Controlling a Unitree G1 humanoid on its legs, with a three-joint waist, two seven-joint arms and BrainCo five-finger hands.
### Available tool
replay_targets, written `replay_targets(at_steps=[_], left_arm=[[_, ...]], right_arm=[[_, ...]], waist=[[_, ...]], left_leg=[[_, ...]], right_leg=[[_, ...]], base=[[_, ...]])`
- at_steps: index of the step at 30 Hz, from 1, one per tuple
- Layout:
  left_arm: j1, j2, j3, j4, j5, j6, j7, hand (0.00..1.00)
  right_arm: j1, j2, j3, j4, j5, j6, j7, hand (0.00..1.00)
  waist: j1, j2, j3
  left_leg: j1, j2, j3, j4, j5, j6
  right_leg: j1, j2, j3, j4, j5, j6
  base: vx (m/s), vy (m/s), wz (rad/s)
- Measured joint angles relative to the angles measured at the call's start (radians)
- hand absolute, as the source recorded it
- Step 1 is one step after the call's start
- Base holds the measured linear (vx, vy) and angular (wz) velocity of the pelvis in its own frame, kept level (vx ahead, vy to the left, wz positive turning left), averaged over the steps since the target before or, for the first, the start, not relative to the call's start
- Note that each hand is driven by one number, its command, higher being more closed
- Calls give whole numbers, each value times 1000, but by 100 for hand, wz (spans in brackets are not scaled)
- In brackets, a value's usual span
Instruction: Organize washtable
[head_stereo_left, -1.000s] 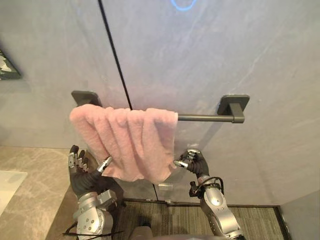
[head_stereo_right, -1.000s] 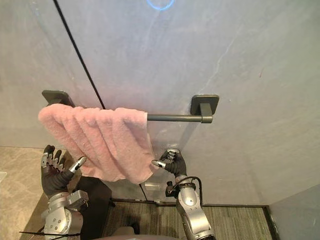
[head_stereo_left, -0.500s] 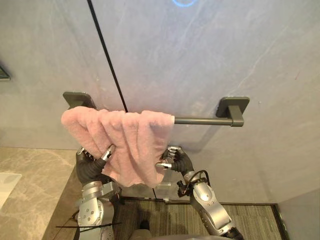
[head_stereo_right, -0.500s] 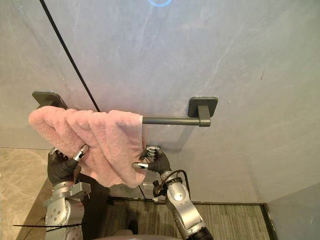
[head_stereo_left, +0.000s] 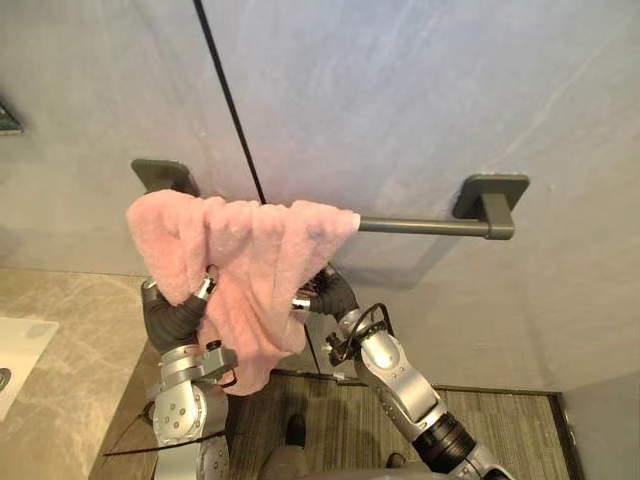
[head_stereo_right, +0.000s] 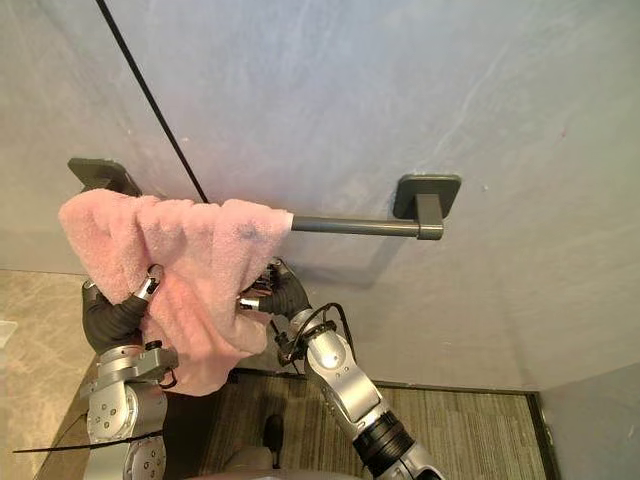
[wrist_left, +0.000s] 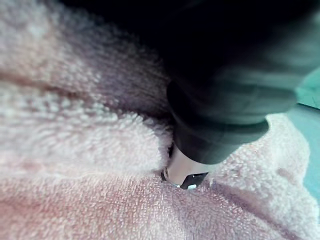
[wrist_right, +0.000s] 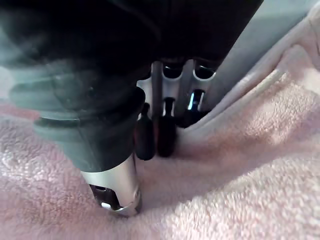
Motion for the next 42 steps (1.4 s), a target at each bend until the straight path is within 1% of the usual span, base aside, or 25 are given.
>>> replay_targets(at_steps=[6, 9, 11, 12, 15, 18, 19, 20, 23, 24, 25, 26, 27, 29, 31, 33, 35, 37, 38, 40, 42], left_arm=[[-2, 0, -2, 0, 1, -8, -1, 100], [-2, 0, 0, 0, 3, -9, -3, 100], [-1, 0, 0, 0, 11, -10, -4, 100], [-1, 0, 0, 0, 20, -10, -5, 100], [-1, 0, 2, 0, 21, -11, -12, 100], [0, 0, 3, 1, 25, -11, -27, 100], [2, 0, 3, 1, 32, -11, -37, 100], [5, 0, 0, 1, 37, -11, -50, 100], [6, 1, -55, 3, 37, -10, -97, 100], [6, 2, -65, 3, 35, -10, -115, 100], [6, 3, -74, 3, 25, -9, -135, 100], [7, 11, -94, 3, 8, -7, -156, 100], [7, 12, -99, 3, 4, -7, -159, 100], [7, 13, -131, 4, -50, -4, -202, 100], [7, 13, -156, 8, -71, -3, -215, 100], [6, 14, -178, 13, -80, -2, -217, 100], [-12, 13, -210, 45, -78, 3, -216, 100], [-29, 13, -216, 67, -75, 4, -213, 100], [-35, 13, -216, 73, -71, 4, -206, 100], [-43, 13, -216, 79, -28, 4, -173, 100], [-43, 13, -215, 83, -1, 4, -156, 100]], right_arm=[[-1, 7, 1, 0, -17, -1, 4, 100], [19, 4, -21, -1, -46, -9, 12, 100], [64, 3, -59, -23, -59, -12, 15, 100], [89, 3, -81, -37, -69, -12, 15, 100], [166, -5, -166, -109, -92, -12, 15, 100], [231, -5, -275, -191, -100, -21, 15, 100], [246, -4, -320, -220, -108, -29, 14, 100], [247, -4, -339, -229, -114, -36, 14, 100], [252, -2, -422, -278, -131, -47, 9, 100], [254, -2, -439, -282, -131, -54, 9, 100], [263, -2, -450, -289, -131, -59, 9, 100], [286, -2, -473, -302, -131, -62, 9, 100], [288, 0, -477, -302, -131, -62, 9, 100], [308, 2, -506, -305, -132, -66, 9, 100], [327, 3, -520, -321, -132, -73, 9, 100], [332, 8, -542, -337, -133, -76, 6, 100], [338, 8, -563, -339, -134, -79, -10, 100], [356, 8, -570, -339, -133, -80, -13, 100], [362, 8, -569, -339, -133, -80, -13, 100], [372, 11, -566, -339, -134, -80, -13, 100], [374, 11, -565, -338, -134, -80, -13, 100]], waist=[[-1, -6, 6], [0, -9, 8], [0, -13, 16], [0, -13, 16], [-3, -11, 23], [-13, -15, 27], [-23, -17, 29], [-31, -18, 29], [-40, -20, 30], [-49, -20, 31], [-60, -20, 31], [-60, -20, 31], [-60, -20, 31], [-68, -20, 30], [-79, -21, 30], [-86, -21, 30], [-86, -21, 30], [-87, -21, 30], [-87, -21, 30], [-87, -21, 30], [-87, -20, 30]], left_leg=[[8, 0, 1, -22, 10, 0], [15, 0, 4, -26, 14, -1], [32, 0, 12, -33, 13, 2], [37, 0, 19, -40, 16, 7], [38, -1, 37, -46, 16, 7], [42, -2, 55, -51, 17, 7], [43, -2, 63, -53, 17, 7], [44, -2, 67, -53, 17, 7], [49, -1, 91, -54, 17, 7], [49, -2, 95, -54, 17, 7], [52, -2, 102, -54, 17, 7], [59, -1, 114, -54, 22, 9], [60, -1, 117, -54, 22, 9], [63, -1, 131, -50, 22, 9], [63, -2, 134, -49, 22, 9], [64, -2, 139, -50, 22, 8], [74, -1, 150, -51, 20, 8], [83, 0, 156, -56, 15, 8], [86, 0, 158, -56, 14, 8], [94, -1, 164, -56, 7, 5], [95, -1, 169, -56, 5, 5]], right_leg=[[2, 0, -3, -5, 2, 1], [6, 0, -1, -6, 3, 3], [23, -1, 1, -16, 6, 7], [26, -1, 3, -24, 11, 9], [26, -2, 19, -42, 21, 23], [28, -5, 28, -58, 31, 24], [27, -6, 31, -61, 35, 24], [27, -7, 32, -62, 37, 25], [23, -9, 51, -75, 49, 27], [22, -10, 54, -75, 51, 28], [21, -11, 59, -75, 53, 31], [21, -11, 71, -76, 57, 35], [21, -11, 73, -76, 58, 33], [22, -11, 83, -83, 67, 29], [23, -11, 87, -90, 71, 29], [25, -11, 91, -90, 71, 29], [29, -11, 103, -90, 71, 29], [34, -11, 105, -92, 70, 30], [34, -11, 106, -92, 69, 31], [38, -13, 112, -92, 65, 38], [35, -13, 117, -93, 63, 42]], base=[[-1, 0, 1], [0, 0, 0], [-4, 2, -2], [-22, 8, -6], [-42, 22, -14], [-47, 23, -12], [-49, 19, -10], [-49, 24, -15], [-8, 16, -22], [28, 7, -13], [53, -1, -20], [45, -4, -19], [72, -9, -23], [85, -9, -15], [61, -6, -7], [42, -5, -8], [14, -3, -13], [-37, 2, -7], [-58, 8, -7], [-62, 14, -8], [-46, 12, -6]])
